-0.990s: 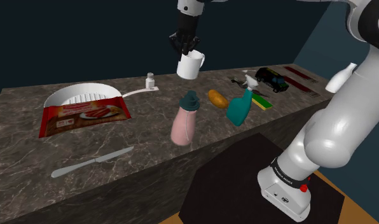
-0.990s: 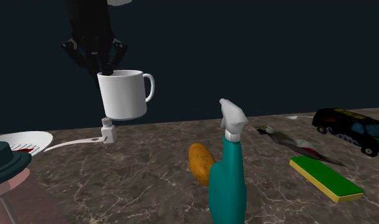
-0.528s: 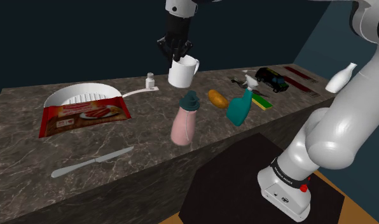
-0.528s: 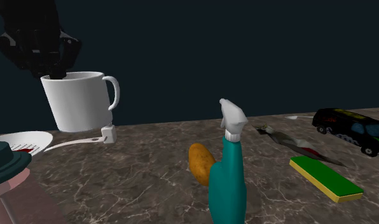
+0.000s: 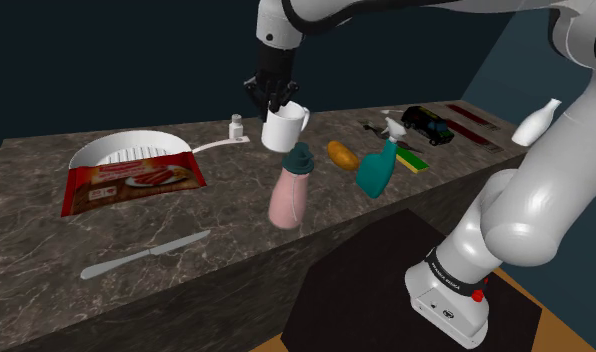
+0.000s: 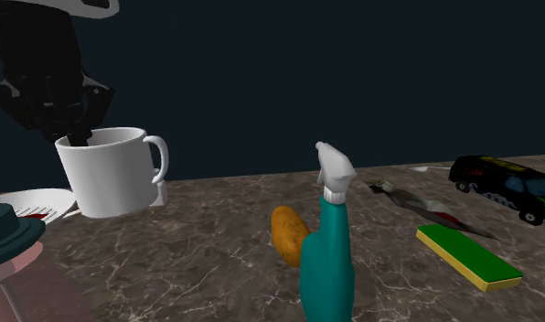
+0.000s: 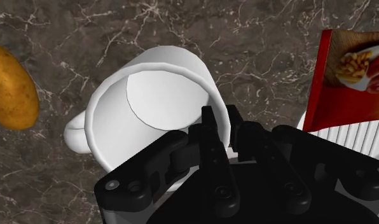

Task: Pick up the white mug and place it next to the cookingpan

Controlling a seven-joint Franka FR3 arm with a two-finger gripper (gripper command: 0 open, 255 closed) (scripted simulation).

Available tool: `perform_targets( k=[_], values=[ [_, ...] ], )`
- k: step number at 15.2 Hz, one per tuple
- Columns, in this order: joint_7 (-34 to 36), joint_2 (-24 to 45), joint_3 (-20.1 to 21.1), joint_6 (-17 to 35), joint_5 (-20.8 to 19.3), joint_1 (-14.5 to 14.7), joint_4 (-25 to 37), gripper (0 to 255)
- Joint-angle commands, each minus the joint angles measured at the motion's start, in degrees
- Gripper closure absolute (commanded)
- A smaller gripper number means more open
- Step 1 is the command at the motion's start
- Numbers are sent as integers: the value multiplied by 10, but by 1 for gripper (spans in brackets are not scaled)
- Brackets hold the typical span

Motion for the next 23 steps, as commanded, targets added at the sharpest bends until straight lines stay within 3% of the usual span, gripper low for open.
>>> perform_targets(
  k=[1, 23],
  values=[
    [2, 3, 1, 16, -1, 1, -12, 255],
    [17, 61, 0, 176, -19, 2, -117, 255]
  ],
)
